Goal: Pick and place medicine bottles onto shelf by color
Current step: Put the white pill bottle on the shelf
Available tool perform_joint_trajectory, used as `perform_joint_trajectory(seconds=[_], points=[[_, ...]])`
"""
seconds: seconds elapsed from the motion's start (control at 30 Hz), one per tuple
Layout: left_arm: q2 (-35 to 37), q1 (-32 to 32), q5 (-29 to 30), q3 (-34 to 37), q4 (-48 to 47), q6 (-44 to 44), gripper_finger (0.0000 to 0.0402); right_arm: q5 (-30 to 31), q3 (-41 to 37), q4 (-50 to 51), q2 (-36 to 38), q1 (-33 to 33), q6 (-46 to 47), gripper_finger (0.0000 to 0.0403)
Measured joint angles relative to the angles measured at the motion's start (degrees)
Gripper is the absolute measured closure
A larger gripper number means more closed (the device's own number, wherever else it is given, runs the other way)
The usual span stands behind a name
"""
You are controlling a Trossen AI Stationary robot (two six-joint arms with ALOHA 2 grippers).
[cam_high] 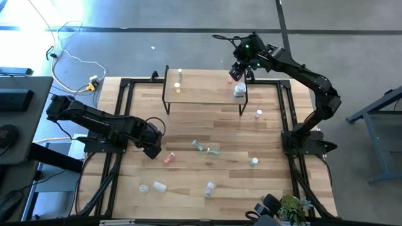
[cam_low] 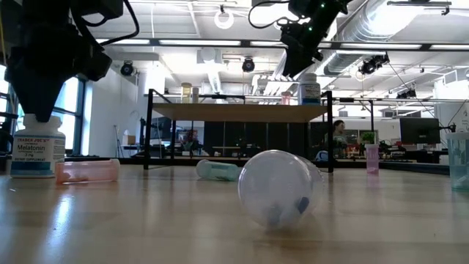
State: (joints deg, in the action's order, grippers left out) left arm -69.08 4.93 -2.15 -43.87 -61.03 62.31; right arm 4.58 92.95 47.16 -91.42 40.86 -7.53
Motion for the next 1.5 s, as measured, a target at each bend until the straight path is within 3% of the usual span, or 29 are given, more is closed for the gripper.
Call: perform_joint_trajectory(seconds=[0.27,0.63,0.93,1.3,1.5], points=[[-0.24,-0.04,-0.18,-1.01,0.42,-0.30,0.0242,-0.02,0.00,0.00,0.00,0.00,0.00,0.0224],[0.53,-6.04,2.06,-14.54,-11.41,-4.46,0.0242,-0.02,0.00,0.00,0.00,0.00,0.00,0.0224],[0.57,-15.99,9.53,-29.11,-20.56,-13.69,0.0241,-0.02,0.00,-0.02,0.00,-0.02,0.00,0.0224],[-0.91,-31.01,17.24,-45.39,-20.46,-27.75,0.0241,-0.02,0.00,-0.02,0.00,-0.02,0.00,0.0224],[-5.18,-37.80,19.08,-55.22,-19.51,-33.70,0.0241,-0.01,0.00,-0.35,0.00,-0.02,0.00,0.0224]])
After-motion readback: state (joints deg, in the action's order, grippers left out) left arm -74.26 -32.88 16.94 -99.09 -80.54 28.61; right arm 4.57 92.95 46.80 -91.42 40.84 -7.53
